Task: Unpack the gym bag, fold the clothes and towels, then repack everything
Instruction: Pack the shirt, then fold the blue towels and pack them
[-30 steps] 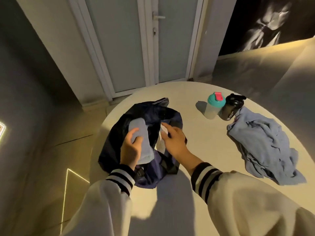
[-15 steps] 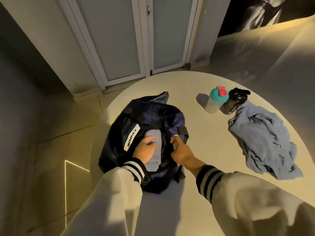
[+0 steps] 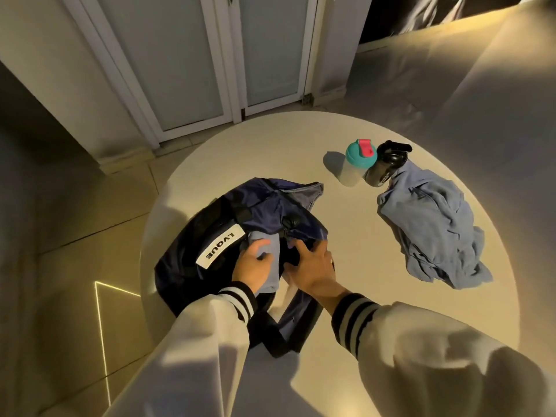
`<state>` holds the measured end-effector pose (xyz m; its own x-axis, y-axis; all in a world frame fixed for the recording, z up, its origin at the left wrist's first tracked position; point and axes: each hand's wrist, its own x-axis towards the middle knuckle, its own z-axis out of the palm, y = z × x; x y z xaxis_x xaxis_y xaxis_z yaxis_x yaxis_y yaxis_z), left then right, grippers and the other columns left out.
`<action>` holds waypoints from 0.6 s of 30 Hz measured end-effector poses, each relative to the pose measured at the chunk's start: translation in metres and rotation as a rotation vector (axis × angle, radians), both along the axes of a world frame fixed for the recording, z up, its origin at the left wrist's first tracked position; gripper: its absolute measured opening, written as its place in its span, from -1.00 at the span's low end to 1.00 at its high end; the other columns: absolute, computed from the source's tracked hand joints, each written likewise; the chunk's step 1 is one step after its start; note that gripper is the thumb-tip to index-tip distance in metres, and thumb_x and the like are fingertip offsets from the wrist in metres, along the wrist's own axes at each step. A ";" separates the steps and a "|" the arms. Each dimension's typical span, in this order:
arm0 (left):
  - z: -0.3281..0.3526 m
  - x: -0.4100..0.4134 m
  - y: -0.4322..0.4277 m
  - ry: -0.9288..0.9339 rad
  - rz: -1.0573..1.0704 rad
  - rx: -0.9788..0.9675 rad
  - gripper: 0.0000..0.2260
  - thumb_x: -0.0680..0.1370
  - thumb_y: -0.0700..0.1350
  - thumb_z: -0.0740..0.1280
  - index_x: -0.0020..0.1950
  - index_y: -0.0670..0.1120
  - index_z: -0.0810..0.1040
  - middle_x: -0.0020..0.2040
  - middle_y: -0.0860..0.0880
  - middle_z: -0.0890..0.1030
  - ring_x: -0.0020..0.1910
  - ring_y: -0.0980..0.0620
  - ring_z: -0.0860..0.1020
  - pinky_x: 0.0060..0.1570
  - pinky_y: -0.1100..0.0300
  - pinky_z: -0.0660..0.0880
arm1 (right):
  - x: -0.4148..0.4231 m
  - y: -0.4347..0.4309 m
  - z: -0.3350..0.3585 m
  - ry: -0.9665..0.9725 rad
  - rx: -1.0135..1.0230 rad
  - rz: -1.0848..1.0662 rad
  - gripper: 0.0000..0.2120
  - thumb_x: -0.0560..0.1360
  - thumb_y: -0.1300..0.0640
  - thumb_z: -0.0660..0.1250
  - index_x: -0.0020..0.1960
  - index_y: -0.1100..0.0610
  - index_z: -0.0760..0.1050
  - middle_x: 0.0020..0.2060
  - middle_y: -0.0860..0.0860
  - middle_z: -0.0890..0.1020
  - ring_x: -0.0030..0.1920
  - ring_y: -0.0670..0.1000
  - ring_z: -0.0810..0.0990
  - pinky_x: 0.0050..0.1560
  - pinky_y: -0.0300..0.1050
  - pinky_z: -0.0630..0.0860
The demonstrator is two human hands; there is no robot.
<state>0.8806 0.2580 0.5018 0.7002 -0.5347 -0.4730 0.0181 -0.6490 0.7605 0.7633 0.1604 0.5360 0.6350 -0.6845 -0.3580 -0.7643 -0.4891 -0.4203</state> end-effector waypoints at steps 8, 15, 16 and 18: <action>-0.012 0.005 0.003 -0.131 -0.133 0.090 -0.50 0.65 -0.21 0.22 0.54 0.18 0.31 0.48 -0.14 0.32 0.29 -0.16 0.48 0.22 0.08 0.45 | 0.020 -0.003 -0.024 0.029 0.301 -0.039 -0.36 0.55 0.19 0.32 0.55 -0.15 0.21 0.45 0.20 0.06 0.33 0.35 0.43 0.38 0.09 0.41; 0.001 -0.003 -0.011 -0.113 0.139 -0.143 -0.53 0.64 -0.21 0.25 0.49 0.17 0.40 0.52 -0.07 0.34 0.41 -0.12 0.40 0.29 0.14 0.37 | 0.006 -0.011 0.005 -0.095 0.273 -0.092 -0.34 0.49 0.33 0.28 0.53 -0.05 0.29 0.43 0.15 0.26 0.26 0.26 0.50 0.31 -0.02 0.45; 0.006 -0.003 -0.014 -0.126 0.203 -0.160 -0.53 0.63 -0.23 0.25 0.49 0.16 0.40 0.52 -0.08 0.32 0.44 -0.12 0.37 0.26 0.18 0.31 | 0.003 -0.011 0.008 -0.112 0.253 -0.092 -0.33 0.47 0.32 0.31 0.52 -0.05 0.31 0.44 0.14 0.26 0.26 0.27 0.51 0.28 0.01 0.47; 0.012 -0.003 -0.025 -0.099 0.261 -0.175 -0.50 0.62 -0.26 0.25 0.51 0.12 0.37 0.53 -0.12 0.29 0.47 -0.15 0.32 0.23 0.19 0.25 | 0.000 -0.013 0.013 -0.146 0.213 -0.105 -0.32 0.44 0.29 0.33 0.51 -0.06 0.33 0.47 0.12 0.25 0.24 0.29 0.52 0.25 0.05 0.50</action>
